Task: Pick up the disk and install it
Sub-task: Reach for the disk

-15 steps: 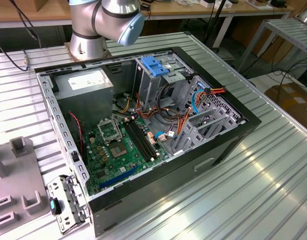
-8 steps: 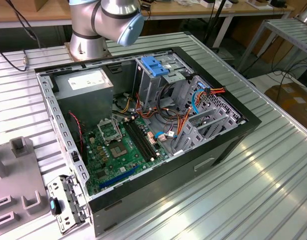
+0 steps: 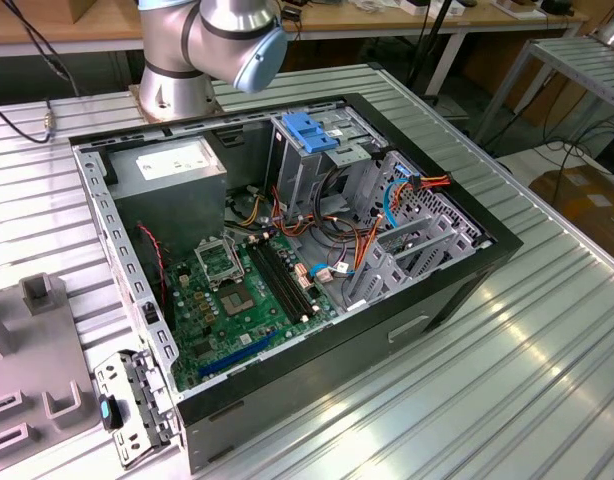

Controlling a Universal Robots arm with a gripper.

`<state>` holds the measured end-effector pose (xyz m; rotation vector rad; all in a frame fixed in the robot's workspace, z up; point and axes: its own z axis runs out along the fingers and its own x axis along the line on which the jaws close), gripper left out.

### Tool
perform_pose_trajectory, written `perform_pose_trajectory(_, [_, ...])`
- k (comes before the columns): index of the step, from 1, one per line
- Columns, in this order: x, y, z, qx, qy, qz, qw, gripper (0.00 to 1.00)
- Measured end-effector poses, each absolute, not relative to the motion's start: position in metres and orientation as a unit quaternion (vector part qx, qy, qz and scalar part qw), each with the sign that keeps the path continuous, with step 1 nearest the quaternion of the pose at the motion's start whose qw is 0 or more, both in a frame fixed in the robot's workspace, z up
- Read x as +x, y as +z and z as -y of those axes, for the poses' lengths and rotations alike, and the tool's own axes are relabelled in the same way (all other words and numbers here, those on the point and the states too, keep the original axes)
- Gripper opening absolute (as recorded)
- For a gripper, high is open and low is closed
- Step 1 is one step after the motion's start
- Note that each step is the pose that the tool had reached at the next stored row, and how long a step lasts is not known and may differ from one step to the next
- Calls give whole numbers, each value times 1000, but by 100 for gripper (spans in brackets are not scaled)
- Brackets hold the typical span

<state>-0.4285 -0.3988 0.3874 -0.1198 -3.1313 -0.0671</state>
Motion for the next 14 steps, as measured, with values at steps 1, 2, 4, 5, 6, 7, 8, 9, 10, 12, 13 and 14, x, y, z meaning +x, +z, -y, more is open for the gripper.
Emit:
perform_pose_trajectory(1, [-431, 387, 399, -38, -21, 999, 4, 11])
perform_pose_trajectory(2, [-434, 387, 399, -38, -21, 999, 4, 11])
perform_pose_trajectory(4, [-438, 387, 398, -38, -21, 999, 5, 11])
perform_pose_trajectory(5, [-441, 387, 398, -38, -21, 999, 5, 11])
perform_pose_trajectory(6, [-443, 386, 397, -38, -21, 999, 5, 11])
perform_pose_trajectory(7, [-445, 386, 397, -38, -21, 999, 5, 11])
perform_pose_trajectory(8, [-448, 386, 396, -38, -21, 999, 5, 11])
perform_pose_trajectory(9, [-450, 385, 396, -38, -21, 999, 6, 11])
perform_pose_trajectory(10, [-451, 385, 395, -38, -21, 999, 6, 11])
perform_pose_trajectory(12, [-451, 385, 395, -38, -21, 999, 6, 11])
perform_pose_trajectory(13, [-452, 385, 395, -38, -21, 999, 6, 11])
perform_pose_trajectory(14, [-452, 385, 395, -38, -21, 999, 6, 11])
